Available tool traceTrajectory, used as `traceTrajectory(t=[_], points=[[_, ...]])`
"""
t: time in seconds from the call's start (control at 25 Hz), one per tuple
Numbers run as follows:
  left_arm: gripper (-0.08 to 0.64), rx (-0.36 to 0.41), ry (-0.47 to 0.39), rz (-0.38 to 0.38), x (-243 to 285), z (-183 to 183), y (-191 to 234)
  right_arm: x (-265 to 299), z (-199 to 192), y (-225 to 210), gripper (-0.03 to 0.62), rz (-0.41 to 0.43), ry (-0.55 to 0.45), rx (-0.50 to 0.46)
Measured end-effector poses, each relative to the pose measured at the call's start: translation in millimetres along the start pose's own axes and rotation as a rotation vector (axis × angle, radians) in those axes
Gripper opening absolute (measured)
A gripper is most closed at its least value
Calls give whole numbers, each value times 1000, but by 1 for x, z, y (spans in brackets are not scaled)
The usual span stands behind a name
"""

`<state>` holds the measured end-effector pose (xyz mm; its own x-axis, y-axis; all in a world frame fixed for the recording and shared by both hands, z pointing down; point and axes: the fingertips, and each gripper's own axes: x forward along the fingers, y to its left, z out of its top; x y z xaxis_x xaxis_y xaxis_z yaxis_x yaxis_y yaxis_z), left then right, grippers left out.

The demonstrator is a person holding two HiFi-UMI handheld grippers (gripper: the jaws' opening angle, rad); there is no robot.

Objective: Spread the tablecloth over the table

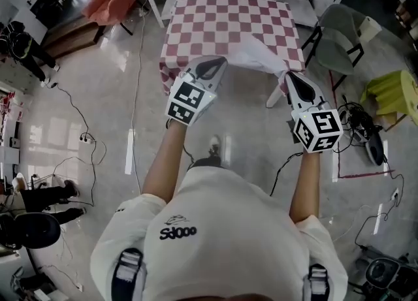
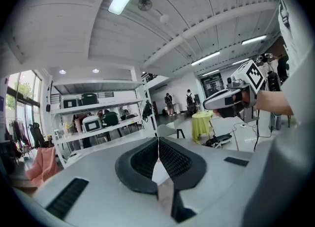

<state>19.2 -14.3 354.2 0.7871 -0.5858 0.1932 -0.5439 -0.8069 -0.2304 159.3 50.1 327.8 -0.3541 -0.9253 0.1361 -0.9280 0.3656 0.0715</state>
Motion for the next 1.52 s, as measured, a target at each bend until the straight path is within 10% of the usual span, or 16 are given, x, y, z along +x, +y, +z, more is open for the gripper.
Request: traceTrajectory(t=[0.96,1.52], points=[[31,-108,68,-118,146,-67,189,235,-15,-89,23,-153,182,-31],[31,-207,188,-65,196,-132,220,319,-100,-136,143,-29,370,5]])
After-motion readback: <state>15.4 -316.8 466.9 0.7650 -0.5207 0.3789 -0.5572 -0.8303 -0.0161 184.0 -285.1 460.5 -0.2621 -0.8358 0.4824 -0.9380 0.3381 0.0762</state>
